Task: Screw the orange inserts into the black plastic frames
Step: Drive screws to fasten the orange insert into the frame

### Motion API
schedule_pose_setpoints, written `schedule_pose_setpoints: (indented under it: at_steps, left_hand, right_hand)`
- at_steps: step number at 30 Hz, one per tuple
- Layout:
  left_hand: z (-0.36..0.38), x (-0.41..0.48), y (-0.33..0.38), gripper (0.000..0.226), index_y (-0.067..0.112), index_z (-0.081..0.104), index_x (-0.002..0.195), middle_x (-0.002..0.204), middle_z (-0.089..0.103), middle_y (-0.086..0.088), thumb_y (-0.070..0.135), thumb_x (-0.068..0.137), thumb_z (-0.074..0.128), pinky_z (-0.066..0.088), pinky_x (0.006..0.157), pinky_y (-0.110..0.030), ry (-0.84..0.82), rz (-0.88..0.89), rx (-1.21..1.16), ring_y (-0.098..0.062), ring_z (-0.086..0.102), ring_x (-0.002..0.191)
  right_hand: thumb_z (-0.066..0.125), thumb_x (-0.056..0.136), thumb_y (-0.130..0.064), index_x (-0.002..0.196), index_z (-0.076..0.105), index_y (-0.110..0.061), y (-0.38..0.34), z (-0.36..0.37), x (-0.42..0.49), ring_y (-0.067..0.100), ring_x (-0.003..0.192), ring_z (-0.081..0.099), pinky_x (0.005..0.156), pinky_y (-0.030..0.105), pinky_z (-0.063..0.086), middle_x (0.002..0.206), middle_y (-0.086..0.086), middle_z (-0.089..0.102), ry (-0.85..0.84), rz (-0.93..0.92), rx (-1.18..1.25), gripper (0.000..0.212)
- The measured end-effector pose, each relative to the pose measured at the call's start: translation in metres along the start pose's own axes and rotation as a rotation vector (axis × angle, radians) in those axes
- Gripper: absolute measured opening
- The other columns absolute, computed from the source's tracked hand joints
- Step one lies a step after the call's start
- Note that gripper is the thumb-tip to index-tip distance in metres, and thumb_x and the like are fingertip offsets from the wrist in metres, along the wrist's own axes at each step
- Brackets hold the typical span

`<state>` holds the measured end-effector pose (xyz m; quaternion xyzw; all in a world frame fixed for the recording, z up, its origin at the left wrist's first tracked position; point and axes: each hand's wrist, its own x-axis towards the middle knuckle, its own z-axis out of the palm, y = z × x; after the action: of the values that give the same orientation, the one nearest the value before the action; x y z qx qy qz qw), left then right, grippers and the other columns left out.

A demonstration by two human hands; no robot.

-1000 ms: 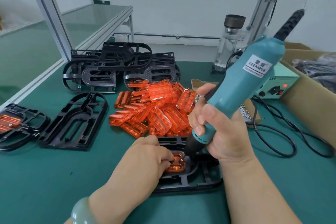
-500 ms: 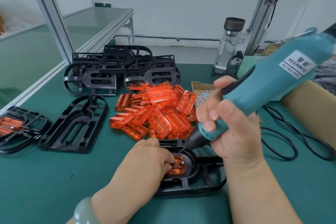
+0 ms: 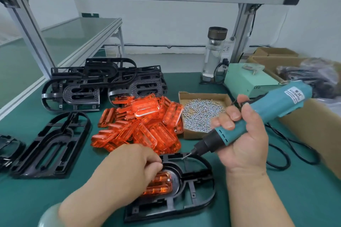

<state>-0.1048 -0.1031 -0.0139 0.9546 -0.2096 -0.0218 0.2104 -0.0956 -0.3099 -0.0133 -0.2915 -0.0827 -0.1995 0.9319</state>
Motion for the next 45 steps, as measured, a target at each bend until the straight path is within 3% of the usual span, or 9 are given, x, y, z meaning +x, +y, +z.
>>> schedule_pose_setpoints:
  at_steps: [6,11,16,19,24,27,35,40,45]
  left_hand:
    - [-0.005,0.069,0.037,0.025,0.028,0.066,0.114,0.109,0.068,0.011,0.028,0.093,0.053,0.036,0.081,-0.013,0.149,0.12,-0.021,-0.009,0.06,0.1]
    - [0.014,0.122,0.06,0.026,0.027,0.066,0.11,0.109,0.067,-0.002,0.02,0.093,0.048,0.046,0.087,-0.036,0.174,0.193,0.287,-0.026,0.053,0.105]
    - [0.03,0.145,0.068,0.031,0.031,0.061,0.117,0.113,0.059,0.002,0.024,0.088,0.052,0.016,0.107,-0.049,-0.102,0.204,0.59,-0.029,0.031,0.119]
    - [0.033,0.149,0.072,0.012,0.021,0.06,0.096,0.091,0.055,0.0,0.023,0.086,0.054,0.003,0.111,-0.055,-0.197,0.131,0.606,-0.031,0.031,0.121]
    - [0.033,0.152,0.074,0.017,0.021,0.051,0.07,0.073,0.05,0.001,0.017,0.086,0.054,0.027,0.099,-0.04,0.0,0.204,0.621,-0.026,0.055,0.095]
    - [0.033,0.153,0.07,0.016,0.023,0.069,0.091,0.087,0.067,-0.001,0.021,0.087,0.054,0.031,0.077,-0.034,0.076,0.181,0.509,-0.025,0.057,0.093]
    - [0.014,0.145,0.067,0.014,0.024,0.07,0.093,0.092,0.069,0.003,0.032,0.09,0.059,0.048,0.08,-0.03,0.195,0.099,0.008,-0.019,0.061,0.089]
    - [-0.004,0.111,0.056,0.011,0.022,0.067,0.074,0.057,0.065,0.007,0.02,0.085,0.063,0.047,0.055,-0.016,0.294,-0.079,-0.668,-0.002,0.059,0.055]
    - [-0.007,0.053,0.032,0.02,0.027,0.071,0.063,0.06,0.064,0.004,0.029,0.083,0.066,0.045,0.048,-0.017,0.257,-0.29,-1.16,-0.004,0.054,0.052]
  right_hand:
    - [0.05,0.084,-0.023,0.094,0.054,-0.021,-0.002,-0.007,0.007,0.002,0.044,0.043,0.054,0.018,0.043,0.057,-0.011,0.046,0.079,0.023,0.047,0.011]
    - [0.051,0.081,-0.023,0.094,0.054,-0.022,0.0,-0.009,0.011,0.003,0.043,0.043,0.053,0.018,0.043,0.056,-0.01,0.045,0.122,0.048,0.051,0.013]
    - [0.053,0.081,-0.023,0.094,0.055,-0.021,0.0,-0.011,0.012,0.003,0.043,0.043,0.052,0.018,0.044,0.057,-0.01,0.045,0.136,0.054,0.074,0.014]
    - [0.052,0.081,-0.023,0.094,0.055,-0.021,0.0,-0.011,0.012,0.003,0.043,0.043,0.052,0.018,0.044,0.057,-0.01,0.045,0.143,0.055,0.079,0.014]
    - [0.052,0.081,-0.022,0.094,0.054,-0.021,0.0,-0.012,0.014,0.003,0.042,0.043,0.052,0.018,0.043,0.056,-0.009,0.045,0.15,0.04,0.072,0.014]
    - [0.052,0.08,-0.021,0.094,0.054,-0.02,0.0,-0.013,0.014,0.003,0.042,0.043,0.052,0.019,0.044,0.056,-0.009,0.045,0.154,0.04,0.077,0.014]
    - [0.054,0.08,-0.022,0.094,0.055,-0.021,0.001,-0.013,0.013,0.003,0.043,0.044,0.053,0.019,0.045,0.057,-0.01,0.046,0.16,0.043,0.07,0.014]
    - [0.054,0.08,-0.023,0.093,0.054,-0.021,0.002,-0.01,0.012,0.003,0.043,0.044,0.053,0.019,0.045,0.057,-0.01,0.046,0.189,0.037,0.094,0.013]
    - [0.057,0.081,-0.023,0.091,0.055,-0.022,0.006,-0.006,0.008,0.003,0.046,0.044,0.056,0.02,0.045,0.061,-0.01,0.046,0.223,0.011,0.141,0.011]
